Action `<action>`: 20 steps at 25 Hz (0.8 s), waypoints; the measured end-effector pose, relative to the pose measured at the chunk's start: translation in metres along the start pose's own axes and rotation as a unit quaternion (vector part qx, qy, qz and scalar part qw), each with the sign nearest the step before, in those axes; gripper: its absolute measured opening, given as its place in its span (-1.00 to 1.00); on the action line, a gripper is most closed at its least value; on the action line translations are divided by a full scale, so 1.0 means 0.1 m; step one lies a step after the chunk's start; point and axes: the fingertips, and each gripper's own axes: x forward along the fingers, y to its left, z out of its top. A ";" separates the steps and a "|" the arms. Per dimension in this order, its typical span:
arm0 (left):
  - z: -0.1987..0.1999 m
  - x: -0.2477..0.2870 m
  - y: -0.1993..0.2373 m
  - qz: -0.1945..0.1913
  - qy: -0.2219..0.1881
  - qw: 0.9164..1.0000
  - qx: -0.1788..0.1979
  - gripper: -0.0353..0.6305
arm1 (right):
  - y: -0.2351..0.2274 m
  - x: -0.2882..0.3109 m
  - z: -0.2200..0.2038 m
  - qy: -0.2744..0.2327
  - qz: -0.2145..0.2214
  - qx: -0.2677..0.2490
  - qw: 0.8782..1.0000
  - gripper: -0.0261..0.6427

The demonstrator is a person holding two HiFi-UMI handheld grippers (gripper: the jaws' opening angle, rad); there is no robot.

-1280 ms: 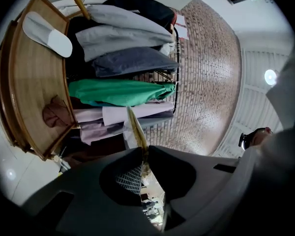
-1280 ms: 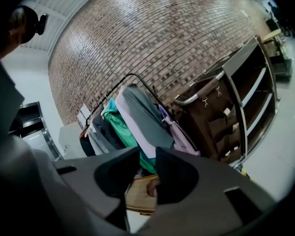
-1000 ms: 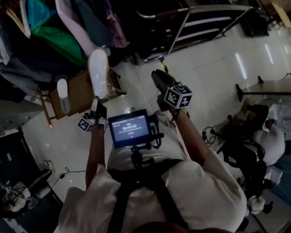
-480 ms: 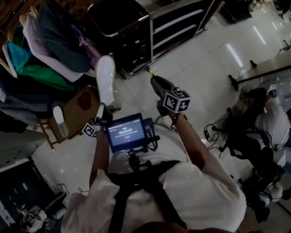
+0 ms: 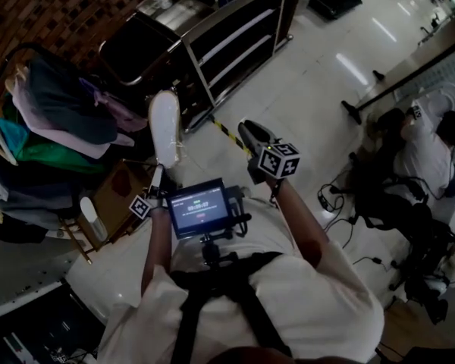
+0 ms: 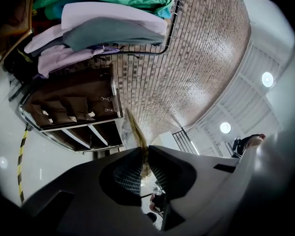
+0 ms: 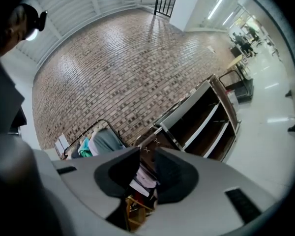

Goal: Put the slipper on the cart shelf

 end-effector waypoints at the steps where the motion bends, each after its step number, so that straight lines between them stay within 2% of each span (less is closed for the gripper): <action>1: -0.07 0.06 0.01 -0.002 0.003 1.000 -0.002 -0.78 | -0.06 -0.09 0.04 -0.004 -0.003 0.000 1.000 -0.60; 9: -0.77 0.68 0.12 -0.006 0.052 0.998 -0.031 -0.78 | -0.62 -0.78 0.40 -0.044 -0.047 -0.003 0.998 -0.60; 15: -1.20 1.13 0.19 -0.015 0.112 0.992 -0.046 -0.78 | -0.94 -1.04 0.52 -0.047 -0.098 -0.069 0.992 -0.60; 20: -1.32 1.51 0.31 -0.021 0.147 0.987 -0.053 -0.78 | -1.22 -1.09 0.52 -0.052 -0.124 -0.051 0.990 -0.60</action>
